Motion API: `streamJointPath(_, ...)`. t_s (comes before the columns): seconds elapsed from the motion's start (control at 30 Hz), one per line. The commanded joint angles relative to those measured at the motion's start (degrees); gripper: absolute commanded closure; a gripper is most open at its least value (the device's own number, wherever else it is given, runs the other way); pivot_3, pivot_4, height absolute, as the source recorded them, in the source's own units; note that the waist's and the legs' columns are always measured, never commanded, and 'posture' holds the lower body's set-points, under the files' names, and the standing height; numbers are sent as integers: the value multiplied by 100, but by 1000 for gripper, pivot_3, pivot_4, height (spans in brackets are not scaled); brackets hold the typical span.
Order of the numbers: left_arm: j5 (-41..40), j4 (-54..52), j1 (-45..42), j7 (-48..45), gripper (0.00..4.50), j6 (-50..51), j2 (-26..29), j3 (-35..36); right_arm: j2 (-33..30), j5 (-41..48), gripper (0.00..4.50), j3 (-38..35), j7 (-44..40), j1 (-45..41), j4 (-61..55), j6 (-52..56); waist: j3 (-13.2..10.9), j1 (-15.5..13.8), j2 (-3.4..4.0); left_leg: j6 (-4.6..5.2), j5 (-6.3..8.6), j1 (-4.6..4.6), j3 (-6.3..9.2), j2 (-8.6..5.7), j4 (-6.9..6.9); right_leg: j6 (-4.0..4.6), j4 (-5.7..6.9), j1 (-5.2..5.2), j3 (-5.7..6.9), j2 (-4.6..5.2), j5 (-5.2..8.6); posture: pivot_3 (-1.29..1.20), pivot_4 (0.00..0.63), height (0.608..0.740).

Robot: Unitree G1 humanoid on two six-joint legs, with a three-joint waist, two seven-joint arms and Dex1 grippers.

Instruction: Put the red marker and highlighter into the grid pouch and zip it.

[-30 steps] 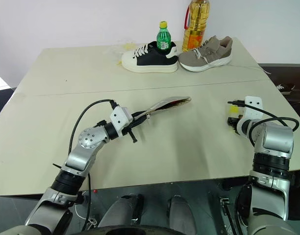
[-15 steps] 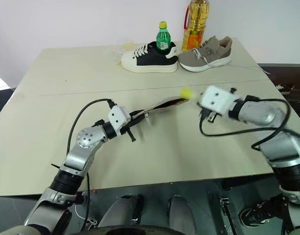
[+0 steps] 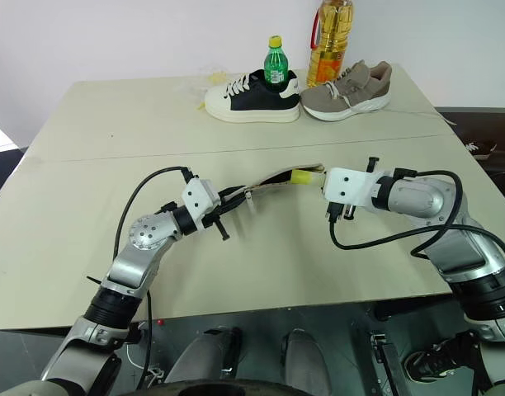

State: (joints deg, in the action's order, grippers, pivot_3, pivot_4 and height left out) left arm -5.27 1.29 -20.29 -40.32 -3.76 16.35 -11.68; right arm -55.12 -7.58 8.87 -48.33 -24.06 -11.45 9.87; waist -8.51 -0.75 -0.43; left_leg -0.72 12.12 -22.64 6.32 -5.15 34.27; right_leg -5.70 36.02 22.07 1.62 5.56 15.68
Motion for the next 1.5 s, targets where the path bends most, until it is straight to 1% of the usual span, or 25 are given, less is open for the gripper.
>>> streamJointPath(0.03, -69, -350, 5, -180, 4500, -46, 65, -102, -90, -281, 3648, 54, -133, -263, -63, -320, 0, 1, 0, 0, 0, 0, 0, 0, 0, 0, 0, 0, 0, 0, 0, 0, 150, 738)
streamJointPath(0.07, -59, -365, 6, -208, 4500, -42, 78, -129, -91, -330, 3648, 86, -187, -314, -76, -373, 0, 1, 0, 0, 0, 0, 0, 0, 0, 0, 0, 0, 0, 0, 0, 0, 150, 738)
streamJointPath(0.23, -99, -487, -24, -409, 4500, 40, 74, -290, -299, -1135, 3648, 603, -492, -604, -144, -1341, 0, -1, 1, 0, 0, 0, -1, -1, -1, 0, -1, 0, 0, 0, 0, 0, 150, 738)
streamJointPath(0.33, -138, -574, -95, -491, 4500, 127, 22, -373, -17, -1388, 3648, 921, -627, -830, -257, -1537, 0, 3, 1, -1, 0, 0, -1, 0, -1, 0, 0, 1, 0, -1, 0, 0, 150, 738)
streamJointPath(0.43, -124, -630, -94, -508, 4500, 189, 6, -387, 200, -1491, 3648, 979, -621, -878, -251, -1606, 0, 6, 0, -1, 0, 0, 0, 2, -2, 0, 1, 2, -1, -2, 0, 0, 150, 738)
streamJointPath(0.57, -149, -702, -17, -429, 4500, 295, 20, -257, 258, -1387, 3648, 796, -713, -914, -214, -1514, -1, -8, 0, -1, 0, 0, 2, -1, -1, 0, 0, 0, -2, -1, 0, 0, 150, 738)
streamJointPath(0.6, -183, -700, -13, -357, 4500, 347, 4, -178, 285, -1110, 2845, 614, -776, -946, -242, -1360, -1, -7, 0, -1, 0, 0, 2, -3, -1, 0, 0, 0, -2, 0, 0, 0, 150, 738)
streamJointPath(0.63, -231, -692, -24, -285, 4500, 407, -27, -102, 349, -788, 2598, 406, -818, -970, -296, -1170, -1, -4, -1, -1, 0, 0, 2, -3, -1, 0, 0, 0, -2, 0, 0, 0, 150, 738)
streamJointPath(0.67, -300, -672, -56, -181, 4500, 520, -87, -13, 455, -386, 2243, 146, -856, -1012, -368, -846, -1, -2, -1, -1, 0, 0, 3, -2, -1, 0, 0, 0, -2, 0, 0, 0, 150, 738)
streamJointPath(0.7, -374, -640, -96, -87, 4500, 643, -148, 74, 524, -43, 1696, -90, -917, -1075, -407, -547, -1, -2, -1, -1, 0, 0, 3, -2, -1, 0, 0, 1, -3, 0, 0, 0, 150, 738)
streamJointPath(0.73, -439, -611, -138, -12, 4500, 764, -203, 141, 542, 227, 1259, -286, -1000, -1132, -425, -285, -2, -1, -1, -1, 0, 0, 4, -1, -1, 1, 1, 0, -2, -1, 0, 0, 150, 738)
streamJointPath(0.8, -508, -543, -209, 123, 4500, 983, -292, 242, 549, 673, 1259, -611, -1100, -1218, -457, 226, -1, -2, -2, -1, 0, 0, 5, -1, 0, 1, 1, 0, -2, -1, -1, 0, 150, 738)
streamJointPath(0.9, -768, -303, -436, 488, 4500, 1508, -608, 488, 706, 1740, 1259, -1359, -1045, -1424, -494, 1640, -1, -8, -4, -1, 0, 1, 7, -1, 0, 1, 1, -3, 0, -1, -1, 0, 150, 738)
streamJointPath(0.97, -1273, -203, -596, 739, 4500, 1968, -1017, 766, 749, 2434, 1259, -1670, -1092, -1149, -737, 2621, -1, -32, -6, 0, 0, 0, 11, -3, 4, 1, 0, -8, 3, 0, -1, 0, 150, 738)
streamJointPath(1.03, -1555, -182, -679, 846, 4500, 2220, -1256, 928, 821, 2620, 1259, -1657, -959, -802, -953, 2995, 3, -46, -17, 5, 3, -1, 18, -4, 8, 0, -3, -13, 7, 0, -1, 0, 150, 738)
streamJointPath(1.07, -1636, -175, -717, 904, 4500, 2330, -1347, 972, 961, 2663, 1259, -1604, -770, -631, -1021, 3168, 3, -38, -17, 8, 5, -1, 17, -4, 10, 0, -4, -14, 8, 0, -1, 0, 150, 738)
streamJointPath(1.13, -1761, -168, -776, 980, 4500, 2475, -1485, 1032, 1424, 2762, 1259, -1443, -246, -379, -1149, 3640, 4, 5, -19, 8, 5, -2, 16, -3, 9, 0, -3, -12, 7, 0, 0, 0, 150, 738)
streamJointPath(1.2, -1873, -185, -816, 1032, 4500, 2586, -1568, 1090, 1829, 2702, 1259, -1220, 194, -215, -1242, 3801, 4, 19, -16, 7, 4, -1, 9, -1, 10, 0, 6, -4, 4, 0, -1, 0, 150, 738)
streamJointPath(1.3, -1972, -235, -847, 1032, 4500, 2692, -1595, 1088, 2500, 2583, 1259, -989, 892, -231, -1110, 3914, 4, 29, -14, 4, 2, -1, 8, 1, 9, 2, 13, 5, 2, -3, -2, 0, 150, 738)
streamJointPath(1.47, -2051, -329, -823, 972, 4500, 2781, -1557, 1010, 2921, 2578, 1259, -742, 1283, -380, -870, 3882, 5, -10, -15, -2, -1, -2, 10, -7, 10, 2, 12, 2, 2, -5, -2, 0, 150, 738)
streamJointPath(1.5, -2044, -337, -818, 967, 4500, 2787, -1543, 994, 2988, 2643, 1485, -737, 1310, -405, -847, 3902, 5, -10, -15, -2, -1, -3, 10, -7, 10, 2, 12, 1, 2, -6, -2, 0, 150, 738)
